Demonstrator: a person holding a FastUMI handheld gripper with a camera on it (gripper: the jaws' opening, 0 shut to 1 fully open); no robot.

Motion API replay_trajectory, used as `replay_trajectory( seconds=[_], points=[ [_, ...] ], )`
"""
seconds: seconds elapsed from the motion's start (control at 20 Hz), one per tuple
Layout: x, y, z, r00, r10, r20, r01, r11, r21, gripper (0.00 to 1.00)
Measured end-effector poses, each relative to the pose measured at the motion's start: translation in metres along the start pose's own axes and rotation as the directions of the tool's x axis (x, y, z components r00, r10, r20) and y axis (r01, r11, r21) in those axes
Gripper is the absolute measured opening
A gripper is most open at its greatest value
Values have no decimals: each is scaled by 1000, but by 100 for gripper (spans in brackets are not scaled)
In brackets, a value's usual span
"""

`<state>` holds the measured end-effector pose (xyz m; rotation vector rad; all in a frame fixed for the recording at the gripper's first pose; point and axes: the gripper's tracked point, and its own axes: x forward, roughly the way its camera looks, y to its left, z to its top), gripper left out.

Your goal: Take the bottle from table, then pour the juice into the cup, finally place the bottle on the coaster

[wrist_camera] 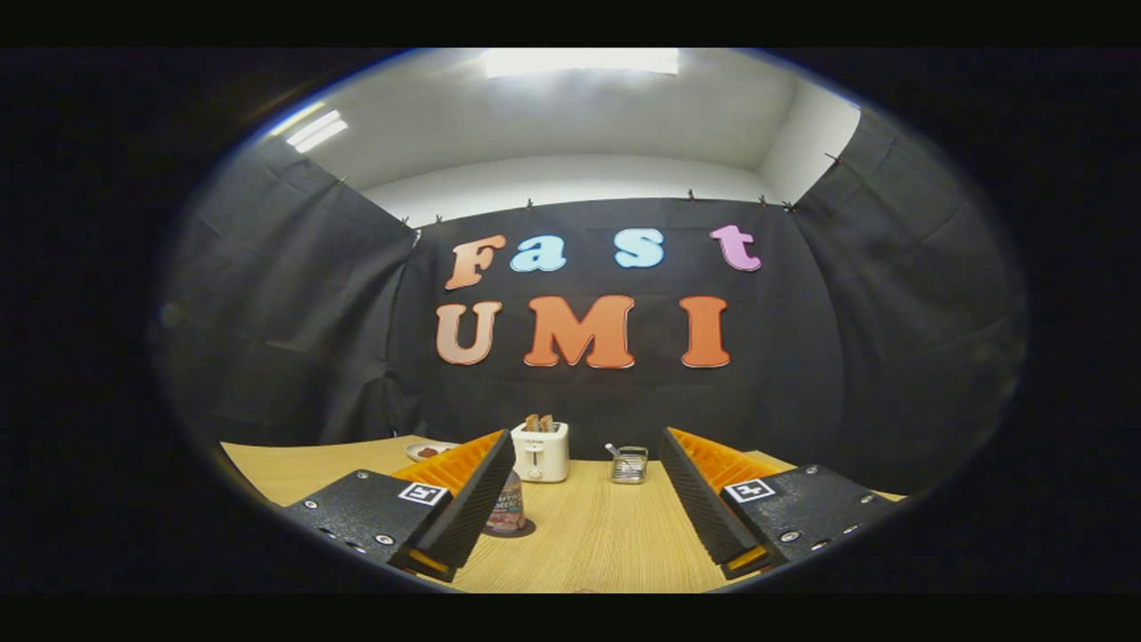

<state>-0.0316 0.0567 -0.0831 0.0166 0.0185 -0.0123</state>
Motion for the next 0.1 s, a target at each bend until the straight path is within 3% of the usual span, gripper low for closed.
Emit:
replay_trajectory(
  seconds=[0.1],
  points=[
    [2, -1, 1, 1000, -9, 10, 9, 1000, -1, 97]
  ],
)
